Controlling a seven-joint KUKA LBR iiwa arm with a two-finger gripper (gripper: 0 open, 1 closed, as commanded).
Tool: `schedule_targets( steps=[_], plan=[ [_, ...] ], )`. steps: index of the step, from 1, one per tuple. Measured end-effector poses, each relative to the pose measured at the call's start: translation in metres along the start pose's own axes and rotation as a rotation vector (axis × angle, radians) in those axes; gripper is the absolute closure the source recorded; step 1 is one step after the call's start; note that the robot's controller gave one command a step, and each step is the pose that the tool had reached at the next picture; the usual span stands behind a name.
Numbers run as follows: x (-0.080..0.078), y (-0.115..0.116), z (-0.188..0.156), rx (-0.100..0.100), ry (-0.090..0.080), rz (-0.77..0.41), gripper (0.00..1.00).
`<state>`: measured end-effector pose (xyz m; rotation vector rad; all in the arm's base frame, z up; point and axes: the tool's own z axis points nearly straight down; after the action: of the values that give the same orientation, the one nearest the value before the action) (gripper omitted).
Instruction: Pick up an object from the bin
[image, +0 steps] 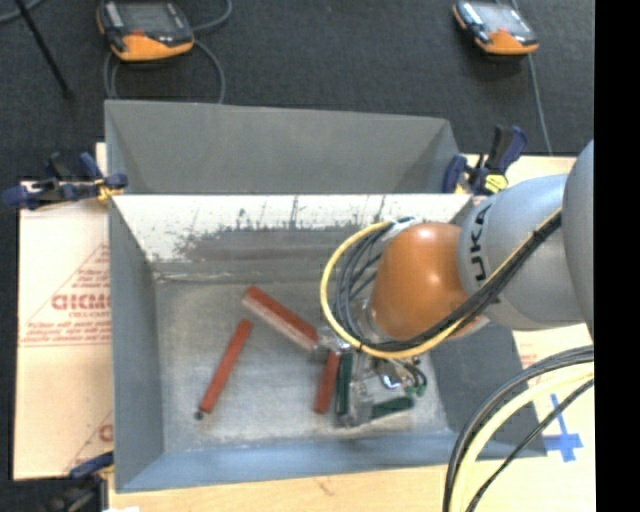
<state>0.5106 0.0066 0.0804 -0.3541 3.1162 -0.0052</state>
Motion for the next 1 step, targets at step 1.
schedule_targets(
  steps=[1],
  plan=[
    [0.0003,0.0044,0.0006,-0.003,0.002,-0.003,1.0]
  ],
)
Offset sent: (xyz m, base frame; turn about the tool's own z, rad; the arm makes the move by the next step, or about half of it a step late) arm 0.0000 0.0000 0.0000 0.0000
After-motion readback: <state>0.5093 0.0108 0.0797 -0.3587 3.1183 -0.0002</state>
